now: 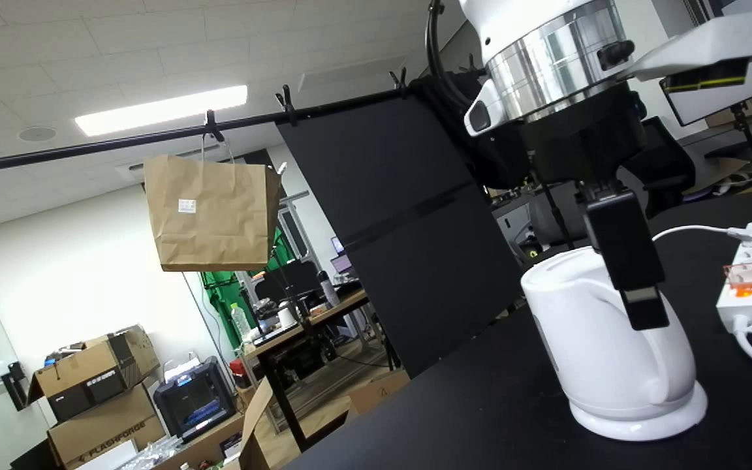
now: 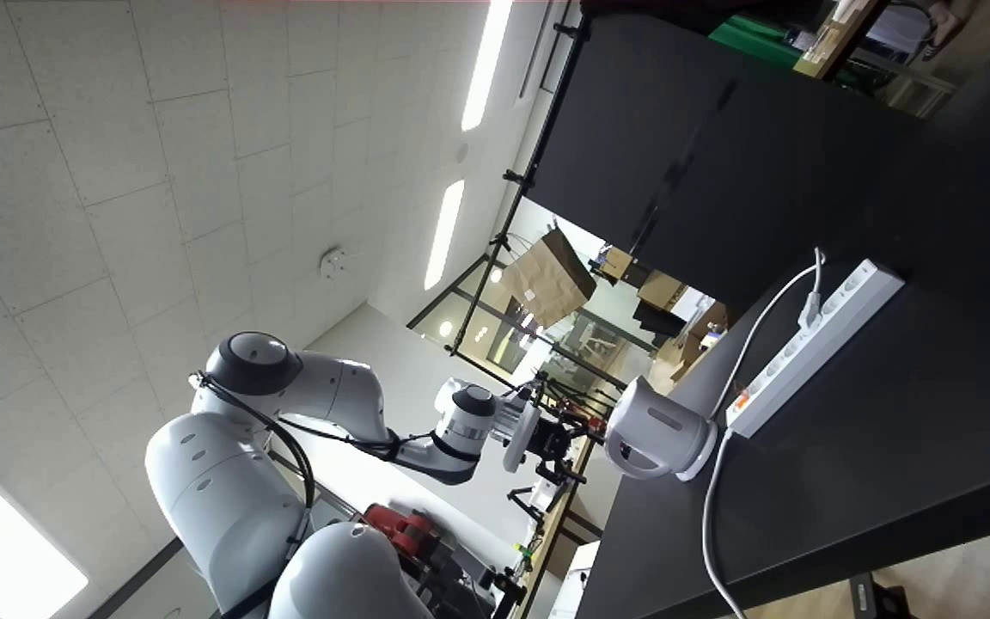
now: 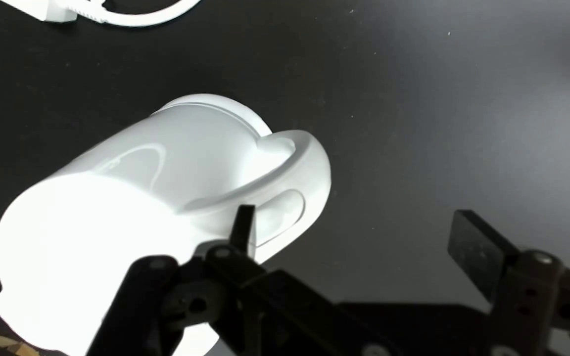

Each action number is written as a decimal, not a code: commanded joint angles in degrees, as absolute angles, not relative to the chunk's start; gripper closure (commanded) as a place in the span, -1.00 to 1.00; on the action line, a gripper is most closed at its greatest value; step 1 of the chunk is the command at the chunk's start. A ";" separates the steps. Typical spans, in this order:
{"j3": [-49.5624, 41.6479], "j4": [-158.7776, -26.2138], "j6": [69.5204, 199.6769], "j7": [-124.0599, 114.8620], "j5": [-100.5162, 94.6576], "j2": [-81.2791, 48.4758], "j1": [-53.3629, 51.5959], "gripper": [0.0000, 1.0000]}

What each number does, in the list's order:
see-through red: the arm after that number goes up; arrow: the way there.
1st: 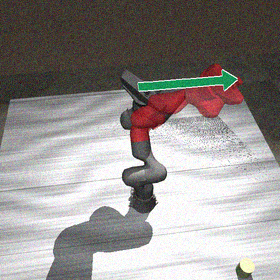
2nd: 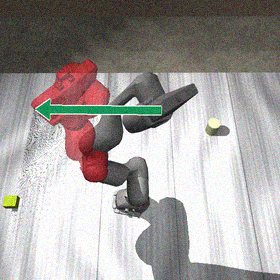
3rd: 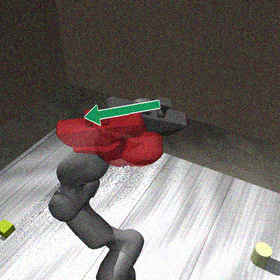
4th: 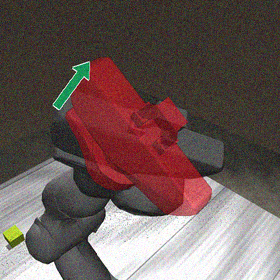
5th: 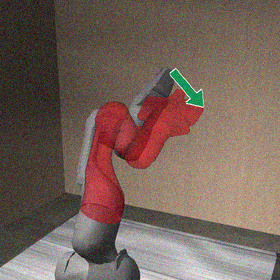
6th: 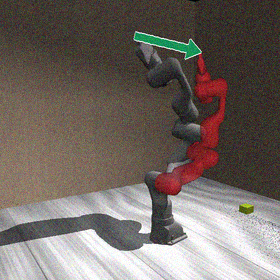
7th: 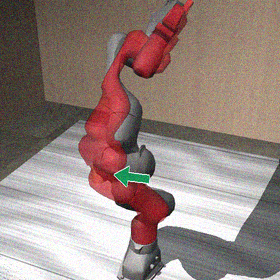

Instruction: Press the switch on the kettle

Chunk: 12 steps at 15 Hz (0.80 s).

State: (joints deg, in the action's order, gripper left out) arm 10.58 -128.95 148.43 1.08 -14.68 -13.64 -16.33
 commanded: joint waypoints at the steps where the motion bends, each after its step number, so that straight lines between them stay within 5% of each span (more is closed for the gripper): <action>1: 10.34 -128.00 146.38 -1.30 -15.82 -13.53 -16.81 -1.00; 12: 10.77 -128.06 145.88 -1.12 -15.51 -13.42 -16.99 -1.00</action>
